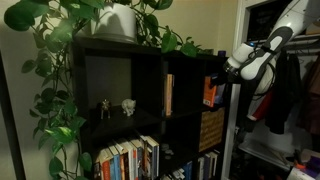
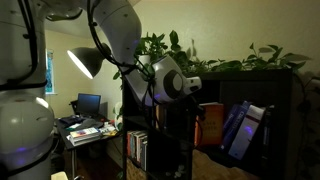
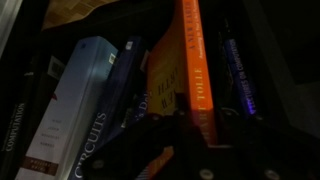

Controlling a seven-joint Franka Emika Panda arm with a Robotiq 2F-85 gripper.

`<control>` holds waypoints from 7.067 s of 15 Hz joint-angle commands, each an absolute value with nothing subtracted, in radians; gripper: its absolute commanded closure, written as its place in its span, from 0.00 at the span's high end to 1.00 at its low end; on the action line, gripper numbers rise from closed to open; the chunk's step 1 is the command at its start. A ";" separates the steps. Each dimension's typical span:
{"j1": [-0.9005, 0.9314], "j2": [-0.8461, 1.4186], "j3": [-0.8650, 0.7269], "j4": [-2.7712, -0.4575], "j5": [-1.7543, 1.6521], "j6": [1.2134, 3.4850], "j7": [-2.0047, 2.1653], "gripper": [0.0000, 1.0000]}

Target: Pick up the orange book from the upper middle shelf and place it on the upper right shelf

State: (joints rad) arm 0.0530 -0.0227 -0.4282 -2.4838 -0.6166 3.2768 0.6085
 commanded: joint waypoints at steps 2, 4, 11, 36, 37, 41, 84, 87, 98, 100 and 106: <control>-0.034 0.077 -0.306 -2.446 -0.339 3.390 0.435 0.06; -0.015 0.105 -0.321 -2.424 -0.422 3.392 0.522 0.06; -0.083 -0.026 -0.227 -2.492 -0.209 3.307 0.168 0.06; -0.051 -0.287 -0.154 -2.648 -0.083 3.207 0.036 0.06; -0.032 -0.270 -0.168 -2.643 -0.067 3.235 0.034 0.06; 0.078 -0.198 -0.276 -2.622 -0.038 3.347 0.048 0.06; 1.444 -0.147 -1.760 -2.451 -0.111 3.353 0.003 0.97; 1.479 -0.146 -1.806 -2.445 -0.110 3.351 -0.007 1.00; 1.603 -0.016 -1.969 -2.453 -0.046 3.347 0.007 1.00; 1.606 0.015 -1.986 -2.457 -0.028 3.336 0.006 1.00; 1.250 0.103 -1.633 -2.466 -0.003 3.324 0.027 1.00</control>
